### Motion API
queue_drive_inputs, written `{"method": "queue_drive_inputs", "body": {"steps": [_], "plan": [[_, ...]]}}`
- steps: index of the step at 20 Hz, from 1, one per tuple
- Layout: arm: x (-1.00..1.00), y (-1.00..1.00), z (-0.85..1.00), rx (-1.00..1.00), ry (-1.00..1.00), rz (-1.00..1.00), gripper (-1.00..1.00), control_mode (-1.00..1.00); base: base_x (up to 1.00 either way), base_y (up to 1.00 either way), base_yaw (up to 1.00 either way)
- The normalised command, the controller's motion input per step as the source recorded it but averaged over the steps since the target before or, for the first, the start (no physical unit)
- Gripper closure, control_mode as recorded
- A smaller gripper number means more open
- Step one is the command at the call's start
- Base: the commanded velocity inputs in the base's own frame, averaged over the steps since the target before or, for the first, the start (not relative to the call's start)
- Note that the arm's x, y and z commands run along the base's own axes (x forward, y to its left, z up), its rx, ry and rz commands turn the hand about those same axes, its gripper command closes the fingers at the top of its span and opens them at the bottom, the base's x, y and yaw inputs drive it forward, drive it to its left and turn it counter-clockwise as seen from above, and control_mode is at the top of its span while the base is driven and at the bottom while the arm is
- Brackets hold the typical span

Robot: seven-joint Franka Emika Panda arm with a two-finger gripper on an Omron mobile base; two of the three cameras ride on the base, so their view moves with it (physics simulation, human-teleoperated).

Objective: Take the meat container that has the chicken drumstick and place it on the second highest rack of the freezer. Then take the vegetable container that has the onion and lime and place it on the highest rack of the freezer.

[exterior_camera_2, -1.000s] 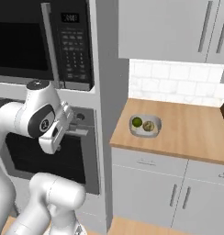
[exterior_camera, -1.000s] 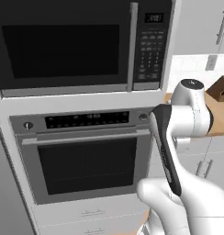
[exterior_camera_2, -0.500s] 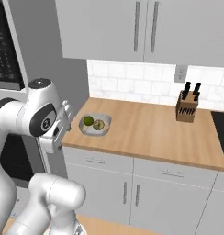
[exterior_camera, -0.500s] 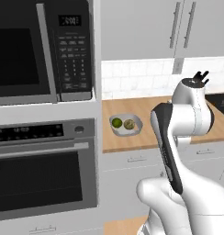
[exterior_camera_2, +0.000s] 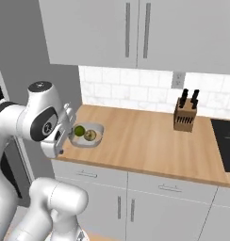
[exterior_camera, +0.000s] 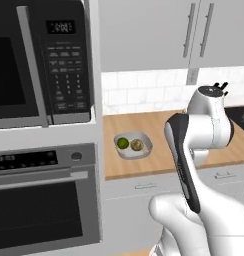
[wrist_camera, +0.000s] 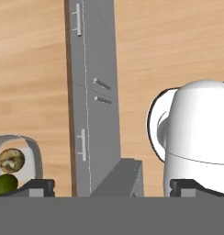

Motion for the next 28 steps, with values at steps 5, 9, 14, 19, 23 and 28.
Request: {"method": "queue_drive_inputs", "body": {"steps": [5, 9, 14, 19, 23, 28], "plan": [[0.0, 0.0, 0.0, 0.0, 0.0, 0.0, -1.0, 1.0, 0.63, 0.18, 0.03], [0.0, 0.0, 0.0, 0.0, 0.0, 0.0, -1.0, 1.0, 0.23, 0.07, 0.05], [0.05, -0.09, -0.21, 0.0, 0.02, 0.03, -1.0, -1.0, 0.0, 0.0, 0.0], [0.76, -0.34, -0.64, 0.0, 0.12, 0.17, -1.0, -1.0, 0.0, 0.0, 0.0], [0.86, -0.12, -0.72, 0.0, 0.18, 0.31, -1.0, -1.0, 0.0, 0.0, 0.0], [0.43, -0.12, -0.41, 0.0, 0.1, 0.6, -1.0, -1.0, 0.0, 0.0, 0.0]]}}
